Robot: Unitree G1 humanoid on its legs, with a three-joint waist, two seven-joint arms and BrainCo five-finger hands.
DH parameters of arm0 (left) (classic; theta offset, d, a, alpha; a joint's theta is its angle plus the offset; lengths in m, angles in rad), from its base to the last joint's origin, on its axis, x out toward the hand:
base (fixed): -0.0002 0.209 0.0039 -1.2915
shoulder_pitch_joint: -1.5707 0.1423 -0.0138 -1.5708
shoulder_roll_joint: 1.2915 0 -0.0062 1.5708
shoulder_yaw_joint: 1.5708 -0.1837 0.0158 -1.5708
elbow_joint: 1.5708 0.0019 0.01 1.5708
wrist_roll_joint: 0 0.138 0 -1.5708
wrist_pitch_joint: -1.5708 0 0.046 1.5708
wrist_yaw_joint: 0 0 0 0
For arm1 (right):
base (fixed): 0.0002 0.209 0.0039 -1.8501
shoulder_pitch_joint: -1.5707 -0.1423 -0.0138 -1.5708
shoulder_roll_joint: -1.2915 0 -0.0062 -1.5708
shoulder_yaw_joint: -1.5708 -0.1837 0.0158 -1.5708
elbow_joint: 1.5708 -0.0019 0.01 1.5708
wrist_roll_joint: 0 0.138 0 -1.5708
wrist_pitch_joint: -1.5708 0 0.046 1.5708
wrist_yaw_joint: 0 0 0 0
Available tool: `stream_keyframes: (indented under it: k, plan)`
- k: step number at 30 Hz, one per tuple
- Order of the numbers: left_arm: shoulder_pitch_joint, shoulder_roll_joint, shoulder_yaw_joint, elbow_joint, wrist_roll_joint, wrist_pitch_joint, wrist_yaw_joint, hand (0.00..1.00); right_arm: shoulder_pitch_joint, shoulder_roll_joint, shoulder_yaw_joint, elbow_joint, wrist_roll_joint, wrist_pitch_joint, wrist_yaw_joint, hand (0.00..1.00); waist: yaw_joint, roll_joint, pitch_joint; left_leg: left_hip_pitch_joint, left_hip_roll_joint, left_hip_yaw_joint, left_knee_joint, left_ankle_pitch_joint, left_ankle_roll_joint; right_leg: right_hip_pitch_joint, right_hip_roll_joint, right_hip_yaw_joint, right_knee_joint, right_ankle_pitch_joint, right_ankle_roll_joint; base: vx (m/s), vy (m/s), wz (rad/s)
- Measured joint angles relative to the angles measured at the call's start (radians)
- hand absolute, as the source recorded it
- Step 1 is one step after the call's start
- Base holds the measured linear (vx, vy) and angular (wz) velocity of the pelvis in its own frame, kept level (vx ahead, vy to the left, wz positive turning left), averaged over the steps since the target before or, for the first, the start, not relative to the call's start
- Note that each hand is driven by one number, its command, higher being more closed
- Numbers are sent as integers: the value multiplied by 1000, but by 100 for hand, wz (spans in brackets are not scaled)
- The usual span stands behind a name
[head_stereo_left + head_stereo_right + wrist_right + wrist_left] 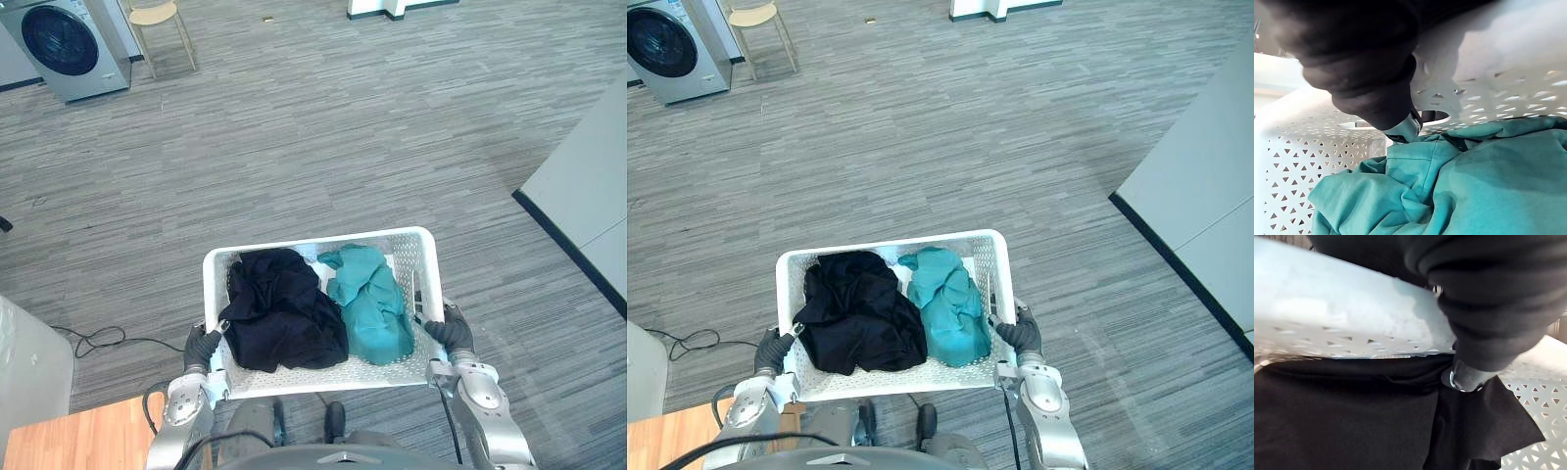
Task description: Pick up the laundry basket with both hands and put the clothes into the washing machine.
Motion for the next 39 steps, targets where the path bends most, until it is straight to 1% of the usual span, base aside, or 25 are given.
stream_keyframes:
  k: [1, 3, 5, 8, 9, 13, 14, 17, 18, 19, 20, 21, 22, 23, 24, 25, 27, 30, 31, 32, 34, 36, 37, 38, 39]
  plan:
    - [6, -5, 11, 0, 0, 0, 2, 100, 1, 7, 10, 0, 0, 1, -3, 100, 6, -1, -2, 12, -7, 1, -11, 47, 15, 17, -2, 1, 5, -18, 17, 183, 167, -3]
    - [4, -3, 22, -1, 2, 0, 5, 100, 1, 34, 10, 1, -1, 1, -4, 100, 13, -14, -7, 29, -27, -2, -10, 52, 37, 1, -24, -7, 98, -99, 27, 207, 183, 17]
    - [6, 16, 29, -4, 5, -1, 6, 100, 14, 72, 13, 8, -4, 1, -4, 100, 10, -61, -3, 102, -94, -30, -20, 6, 62, -109, -114, -19, 517, -228, 38, 332, 181, 46]
    - [14, 41, 47, -46, 55, 10, 8, 100, 12, 123, 12, 58, -6, 0, -4, 100, -21, -74, 19, 219, -154, -93, -8, -64, 113, -308, -189, 38, 1084, -227, 19, 381, 118, 79]
    - [16, 48, 48, -59, 64, 11, 9, 100, 11, 134, 13, 63, -6, -1, -4, 100, -27, -74, 19, 239, -155, -106, -10, -73, 113, -325, -191, 34, 1103, -236, 6, 394, 55, 74]
    - [10, 68, 56, -150, 90, 10, 25, 100, -4, 154, 14, 61, 0, -26, -4, 100, -36, -66, 17, 317, -158, -194, -42, -143, 94, -451, -171, 44, 812, -263, -17, 483, -31, 55]
    - [-10, 66, 56, -151, 91, 9, 31, 100, -14, 149, 10, 58, 1, -33, -4, 100, -42, -61, 17, 350, -138, -214, -45, -183, 82, -478, -150, 71, 568, -186, -11, 661, -124, 52]
    - [-18, 65, 59, -152, 93, 8, 39, 100, -23, 148, 11, 44, 2, -31, -4, 100, -67, -76, 9, 431, -122, -242, -94, -212, 44, -480, -145, 88, 269, -65, -7, 511, -156, 51]
    - [-16, 58, 54, -151, 94, 7, 41, 100, -5, 144, 9, 23, 2, -31, -4, 100, -88, -84, 3, 493, -104, -256, -102, -224, 23, -475, -144, 87, 289, -62, -28, 911, -344, 92]
    - [-14, 36, 48, -147, 106, 6, 41, 100, 6, 134, 5, 21, 3, -32, -4, 100, -102, -72, -10, 487, -70, -272, 9, -231, 8, -477, -126, 80, 376, 58, -48, 816, -324, 79]
    - [-12, 25, 44, -145, 117, 6, 41, 100, 9, 121, 3, 21, 4, -32, -4, 100, -103, -55, -19, 461, -49, -271, 99, -222, -6, -476, -116, 73, 409, 87, -51, 830, -325, 35]
    - [-12, -10, 43, -137, 128, 6, 41, 100, -1, 86, 4, 19, 7, -32, -3, 100, -97, 8, -18, 379, 17, -257, 318, -140, -35, -458, -65, 29, 475, 13, -72, 815, -310, -1]
    - [-12, -28, 50, -130, 129, 6, 42, 100, -7, 68, 8, 8, 8, -31, -3, 100, -87, 27, -8, 281, 67, -210, 534, 97, -25, -421, -34, 21, 513, -48, -102, 808, -298, -14]
    - [-11, -27, 52, -120, 128, 6, 42, 100, -6, 66, 11, 4, 9, -30, -4, 100, -74, 29, -9, 245, 106, -185, 627, 212, -11, -392, -24, 19, 512, -73, -112, 939, -359, -13]
    - [-9, -28, 49, -106, 121, 5, 42, 100, -4, 65, 10, 2, 9, -29, -11, 100, -59, 30, 1, 160, 190, -124, 823, 218, 23, -304, 3, 17, 491, -109, -136, 895, -339, -6]
    - [0, -26, 45, -108, 107, 3, 42, 100, -3, 68, 11, -5, 9, -29, -25, 100, -50, 18, 27, 104, 223, -85, 957, 168, 72, -195, 13, 29, 457, -150, -145, 873, -320, 0]
    - [23, -28, 45, -110, 97, -10, 42, 100, 1, 67, 19, -12, 9, -30, -33, 100, -29, -4, 41, 21, 191, -64, 998, 76, 85, -79, 6, 62, 419, -228, -159, 553, -154, -11]
    - [33, -37, 52, -114, 87, -17, 42, 100, -9, 62, 29, -12, 9, -28, -36, 100, 0, -5, 37, -122, 77, -55, 743, -16, 46, 3, -17, 108, 408, -319, -153, 623, -26, -30]
    - [33, -38, 54, -115, 87, -17, 42, 100, -11, 61, 32, -11, 9, -24, -35, 100, 3, -5, 38, -163, 29, -50, 520, -24, 29, 46, -36, 112, 392, -347, -148, 786, 73, -24]
    - [34, -40, 56, -120, 87, -17, 42, 100, -16, 57, 34, -8, 9, -24, -35, 100, 10, -6, 37, -181, -6, -39, 179, 21, -25, 105, -58, 119, 349, -378, -135, 666, 87, -20]
    - [34, -52, 63, -129, 89, -17, 42, 100, -35, 57, 31, -1, 9, -24, -35, 100, 18, -4, 37, -187, -4, -3, -95, 101, -59, 190, -66, 134, 293, -398, -118, 754, 157, -30]
    - [37, -67, 64, -145, 104, -16, 42, 100, -44, 62, 24, 8, 8, -25, -36, 100, 36, -6, 26, -195, 1, 43, -109, 193, -41, 266, -75, 159, 285, -408, -99, 839, 215, -32]
    - [44, -69, 66, -146, 126, -15, 42, 100, -40, 72, 22, 20, 7, -25, -36, 100, 34, -41, 3, -181, -31, 60, -87, 280, 24, 228, -113, 174, 434, -403, -92, 926, 251, 19]
    - [45, -64, 62, -152, 132, -15, 42, 100, -36, 80, 15, 28, 4, -26, -35, 100, 18, -90, -5, -158, -72, 72, -56, 316, 84, 162, -167, 187, 661, -352, -11, 956, 251, 36]
    - [42, -53, 59, -152, 137, -15, 42, 100, -37, 93, 11, 35, -1, -29, -34, 100, 8, -125, -5, -156, -94, 82, 5, 261, 100, 112, -184, 204, 790, -292, 78, 958, 197, 44]
